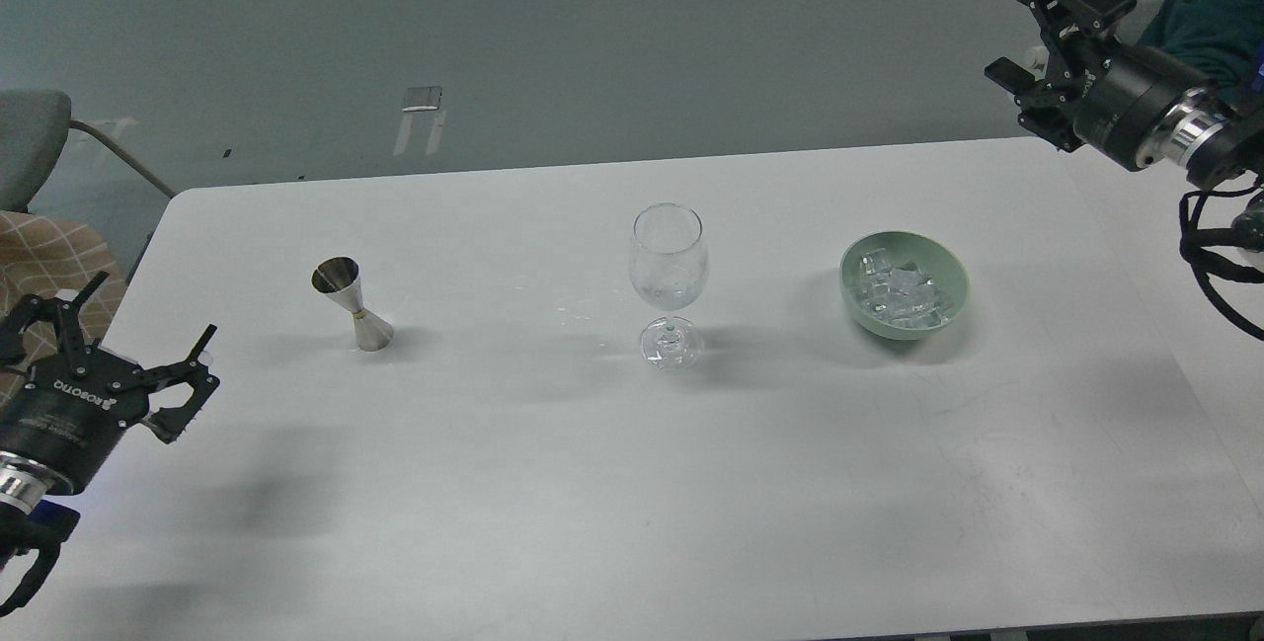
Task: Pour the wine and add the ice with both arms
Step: 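Move the right gripper down into the green bowl of ice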
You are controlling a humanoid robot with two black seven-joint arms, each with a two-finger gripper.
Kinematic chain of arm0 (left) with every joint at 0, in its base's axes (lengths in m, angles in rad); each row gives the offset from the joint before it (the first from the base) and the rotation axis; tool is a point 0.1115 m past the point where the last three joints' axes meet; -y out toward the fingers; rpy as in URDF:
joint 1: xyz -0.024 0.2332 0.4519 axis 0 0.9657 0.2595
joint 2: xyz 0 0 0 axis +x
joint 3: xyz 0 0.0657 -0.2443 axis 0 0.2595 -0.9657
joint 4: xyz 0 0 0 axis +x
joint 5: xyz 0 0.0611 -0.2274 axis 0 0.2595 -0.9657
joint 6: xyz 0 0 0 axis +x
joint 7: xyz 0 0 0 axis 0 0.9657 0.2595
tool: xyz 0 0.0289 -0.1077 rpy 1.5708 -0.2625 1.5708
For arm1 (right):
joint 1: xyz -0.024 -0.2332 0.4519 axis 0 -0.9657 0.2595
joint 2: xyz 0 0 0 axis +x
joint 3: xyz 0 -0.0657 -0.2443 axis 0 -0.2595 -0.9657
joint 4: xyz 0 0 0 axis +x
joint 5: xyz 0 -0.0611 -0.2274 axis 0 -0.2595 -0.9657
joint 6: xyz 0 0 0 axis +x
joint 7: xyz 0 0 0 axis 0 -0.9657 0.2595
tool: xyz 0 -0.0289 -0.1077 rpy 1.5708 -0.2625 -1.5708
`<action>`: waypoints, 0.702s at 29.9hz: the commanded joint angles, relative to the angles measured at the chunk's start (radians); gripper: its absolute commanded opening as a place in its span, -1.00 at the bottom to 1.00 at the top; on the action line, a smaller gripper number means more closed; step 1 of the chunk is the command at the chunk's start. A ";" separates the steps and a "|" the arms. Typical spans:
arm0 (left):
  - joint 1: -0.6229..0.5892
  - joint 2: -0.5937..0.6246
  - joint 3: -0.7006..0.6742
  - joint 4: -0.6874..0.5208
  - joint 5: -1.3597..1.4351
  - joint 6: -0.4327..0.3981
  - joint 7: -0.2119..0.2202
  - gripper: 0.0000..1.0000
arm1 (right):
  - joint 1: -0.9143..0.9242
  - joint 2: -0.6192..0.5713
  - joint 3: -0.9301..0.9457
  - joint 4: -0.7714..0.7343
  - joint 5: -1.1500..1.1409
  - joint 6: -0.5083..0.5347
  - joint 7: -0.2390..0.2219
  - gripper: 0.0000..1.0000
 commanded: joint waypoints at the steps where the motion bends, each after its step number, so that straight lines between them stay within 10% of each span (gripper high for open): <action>1: -0.079 0.041 0.005 0.013 0.048 -0.004 0.000 0.96 | -0.039 -0.062 -0.003 0.095 -0.217 -0.038 0.002 1.00; 9: -0.306 0.057 0.011 0.065 0.297 -0.029 0.000 0.96 | -0.118 -0.094 -0.003 0.147 -0.765 -0.125 0.036 1.00; 16: -0.428 0.106 0.098 0.068 0.447 -0.062 -0.145 0.96 | -0.189 -0.085 -0.004 0.117 -1.050 -0.158 0.103 1.00; 21: -0.442 0.111 0.123 0.067 0.446 -0.058 -0.159 0.96 | -0.224 -0.033 -0.006 0.058 -1.216 -0.165 0.133 1.00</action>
